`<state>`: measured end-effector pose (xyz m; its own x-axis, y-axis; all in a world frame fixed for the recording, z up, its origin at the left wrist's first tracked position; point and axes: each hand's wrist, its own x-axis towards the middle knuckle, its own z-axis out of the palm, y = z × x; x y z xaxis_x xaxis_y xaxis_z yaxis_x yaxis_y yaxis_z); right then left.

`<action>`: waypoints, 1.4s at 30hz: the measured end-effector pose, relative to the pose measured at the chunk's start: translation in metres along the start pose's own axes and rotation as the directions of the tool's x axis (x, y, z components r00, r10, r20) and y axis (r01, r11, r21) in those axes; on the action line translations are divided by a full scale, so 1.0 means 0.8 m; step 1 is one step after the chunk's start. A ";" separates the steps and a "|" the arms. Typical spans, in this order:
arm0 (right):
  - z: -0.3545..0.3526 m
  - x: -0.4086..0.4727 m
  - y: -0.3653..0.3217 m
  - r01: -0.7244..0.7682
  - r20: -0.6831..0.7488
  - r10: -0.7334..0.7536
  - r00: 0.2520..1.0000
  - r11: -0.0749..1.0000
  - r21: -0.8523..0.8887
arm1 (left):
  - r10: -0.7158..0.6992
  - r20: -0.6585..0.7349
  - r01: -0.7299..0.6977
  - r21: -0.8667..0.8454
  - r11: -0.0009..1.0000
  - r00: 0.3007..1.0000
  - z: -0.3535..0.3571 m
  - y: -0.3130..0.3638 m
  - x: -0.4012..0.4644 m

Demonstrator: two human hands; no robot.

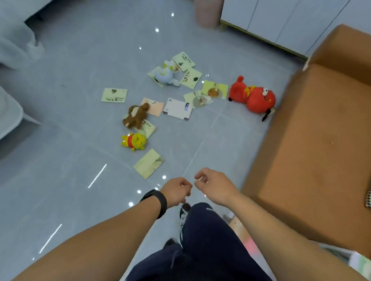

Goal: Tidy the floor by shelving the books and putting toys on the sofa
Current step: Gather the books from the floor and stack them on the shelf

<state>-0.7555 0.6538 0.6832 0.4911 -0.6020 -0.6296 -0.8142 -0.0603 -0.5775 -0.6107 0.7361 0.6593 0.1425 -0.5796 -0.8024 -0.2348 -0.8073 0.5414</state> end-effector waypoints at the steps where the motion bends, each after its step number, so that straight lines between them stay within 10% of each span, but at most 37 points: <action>1: -0.008 0.014 -0.005 0.010 -0.004 -0.010 1.000 1.000 0.007 | -0.004 0.009 0.004 0.000 1.000 1.000 -0.007 0.006 0.010; 13: -0.200 0.258 -0.064 0.184 0.162 -0.162 0.973 0.975 -0.127 | -0.114 -0.150 0.091 -0.155 0.984 0.982 -0.152 0.183 0.184; 42: -0.442 0.755 -0.157 0.238 0.461 -0.008 0.888 0.863 -0.445 | -0.222 -0.108 0.169 -0.365 0.915 0.969 -0.376 0.412 0.582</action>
<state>-0.4660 0.0161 0.5591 0.5849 -0.1672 -0.7937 -0.7237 -0.5495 -0.4176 -0.3321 0.1670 0.5398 0.2939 -0.3945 -0.8706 0.1604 -0.8776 0.4518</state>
